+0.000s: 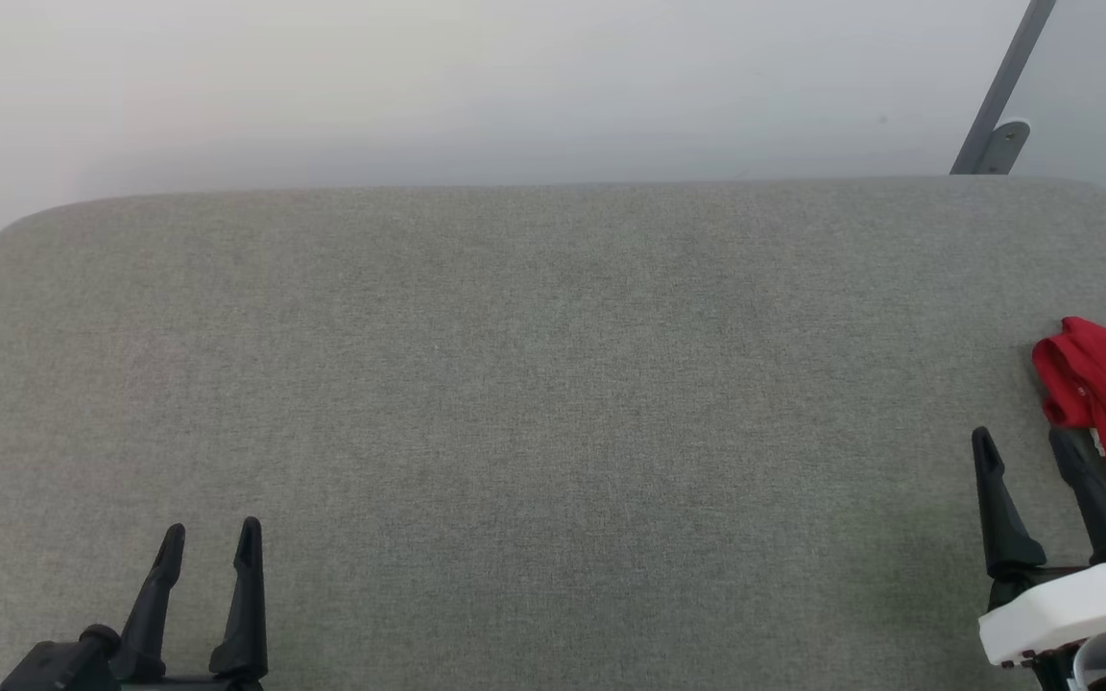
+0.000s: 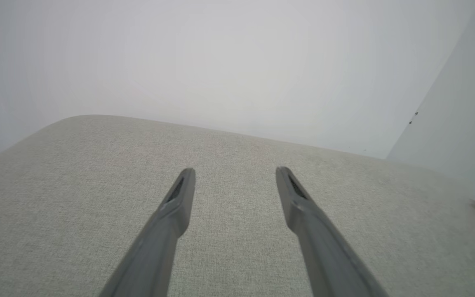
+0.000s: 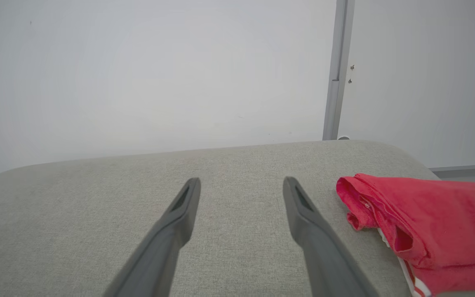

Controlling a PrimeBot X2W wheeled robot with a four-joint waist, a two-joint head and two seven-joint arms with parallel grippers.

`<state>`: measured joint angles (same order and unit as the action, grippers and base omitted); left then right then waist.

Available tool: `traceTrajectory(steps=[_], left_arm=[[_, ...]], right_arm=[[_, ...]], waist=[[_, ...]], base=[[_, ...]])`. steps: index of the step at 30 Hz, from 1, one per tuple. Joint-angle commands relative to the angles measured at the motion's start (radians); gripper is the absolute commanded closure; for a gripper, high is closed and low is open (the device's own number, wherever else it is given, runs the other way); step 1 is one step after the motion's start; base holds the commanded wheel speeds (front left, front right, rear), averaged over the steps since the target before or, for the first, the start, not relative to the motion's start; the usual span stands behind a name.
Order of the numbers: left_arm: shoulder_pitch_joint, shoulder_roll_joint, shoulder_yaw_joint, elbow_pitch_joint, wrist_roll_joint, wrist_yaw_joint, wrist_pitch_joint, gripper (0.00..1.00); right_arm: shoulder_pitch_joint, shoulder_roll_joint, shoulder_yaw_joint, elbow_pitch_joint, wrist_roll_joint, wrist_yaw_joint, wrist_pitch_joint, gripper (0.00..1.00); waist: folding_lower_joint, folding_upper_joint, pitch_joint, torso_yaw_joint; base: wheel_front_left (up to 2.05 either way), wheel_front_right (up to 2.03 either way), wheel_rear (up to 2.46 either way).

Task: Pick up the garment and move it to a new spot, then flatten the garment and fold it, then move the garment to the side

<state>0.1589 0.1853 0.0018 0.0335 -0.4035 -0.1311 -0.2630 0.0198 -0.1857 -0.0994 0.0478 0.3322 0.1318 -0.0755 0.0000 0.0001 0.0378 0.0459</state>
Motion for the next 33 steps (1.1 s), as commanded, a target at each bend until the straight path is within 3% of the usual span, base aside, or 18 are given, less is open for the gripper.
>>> traceTrajectory(steps=[1, 12, 13, 17, 33], left_arm=[[0.005, -0.003, 0.003, 0.000, 0.014, 0.001, -0.002, 0.00], [0.002, -0.011, 0.008, 0.000, 0.013, 0.001, -0.002, 0.00], [0.000, -0.012, 0.003, 0.003, 0.007, 0.000, 0.000, 1.00], [0.003, -0.029, -0.003, 0.032, -0.007, 0.000, 0.005, 1.00], [-0.056, -0.040, 0.008, 0.071, -0.274, 0.001, 0.072, 1.00]], right_arm=[[0.008, 0.006, 0.002, -0.002, 0.001, -0.002, 0.002, 0.00], [0.007, 0.005, 0.011, -0.007, 0.009, -0.002, 0.003, 0.00], [0.007, 0.002, 0.008, -0.002, 0.003, 0.000, 0.000, 1.00], [0.014, 0.014, 0.008, 0.029, 0.016, 0.000, 0.003, 1.00], [-0.018, 0.039, 0.002, 0.063, 0.283, 0.000, 0.043, 1.00]], waist=[[0.0000, -0.0001, -0.002, 0.000], [0.0000, -0.0001, 0.004, 0.001], [0.0000, -0.0001, 0.004, 0.001], [0.0000, -0.0001, 0.004, 0.001], [0.0000, -0.0001, -0.001, -0.005]], base=[[0.00, 0.00, 0.00], [0.00, 0.00, 0.00], [0.00, 0.00, 0.00], [0.00, 0.00, 0.00], [0.00, 0.00, 0.00]])
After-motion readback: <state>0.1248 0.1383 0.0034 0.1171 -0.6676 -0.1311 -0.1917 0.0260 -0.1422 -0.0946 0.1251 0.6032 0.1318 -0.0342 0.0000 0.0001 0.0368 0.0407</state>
